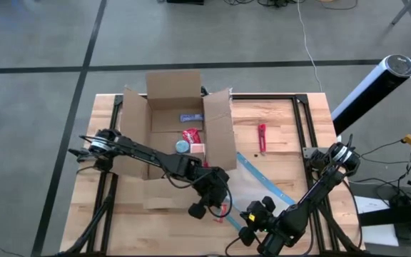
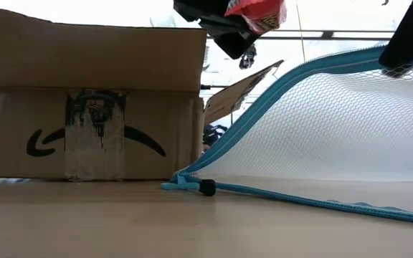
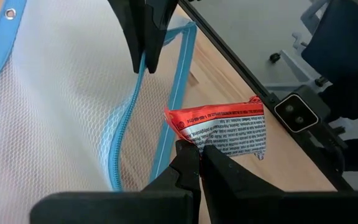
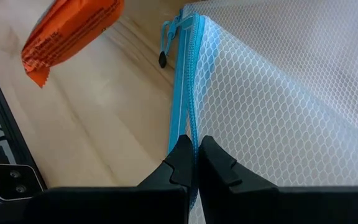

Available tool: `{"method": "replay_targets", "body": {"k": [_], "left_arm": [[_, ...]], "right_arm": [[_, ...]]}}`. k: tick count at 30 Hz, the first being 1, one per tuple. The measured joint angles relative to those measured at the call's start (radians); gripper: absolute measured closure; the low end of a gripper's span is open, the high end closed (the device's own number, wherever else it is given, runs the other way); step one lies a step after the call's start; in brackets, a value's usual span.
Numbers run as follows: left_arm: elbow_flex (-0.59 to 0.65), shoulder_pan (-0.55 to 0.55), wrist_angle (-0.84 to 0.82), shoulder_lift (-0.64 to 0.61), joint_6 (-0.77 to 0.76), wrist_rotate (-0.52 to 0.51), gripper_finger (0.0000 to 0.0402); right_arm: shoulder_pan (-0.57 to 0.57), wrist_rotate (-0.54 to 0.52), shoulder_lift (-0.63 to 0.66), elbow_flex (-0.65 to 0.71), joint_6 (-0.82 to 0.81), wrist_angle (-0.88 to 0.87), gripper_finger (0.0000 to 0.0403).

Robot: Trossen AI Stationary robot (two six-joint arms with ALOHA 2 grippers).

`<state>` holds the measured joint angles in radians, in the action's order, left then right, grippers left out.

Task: Unpack boxes
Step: Put the orange chocolate bar into the blue transparent zip bag

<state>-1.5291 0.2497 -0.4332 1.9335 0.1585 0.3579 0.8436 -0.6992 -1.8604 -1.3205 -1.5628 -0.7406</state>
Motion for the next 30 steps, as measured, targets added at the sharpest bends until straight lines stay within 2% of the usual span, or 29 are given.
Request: {"method": "replay_targets", "body": {"k": [30], "left_arm": [[0.000,-0.011,-0.108,-0.004,0.032,0.020,0.0402]], "right_arm": [[-0.002,0.000,0.000,0.000,0.000,0.000,0.0403]]}}
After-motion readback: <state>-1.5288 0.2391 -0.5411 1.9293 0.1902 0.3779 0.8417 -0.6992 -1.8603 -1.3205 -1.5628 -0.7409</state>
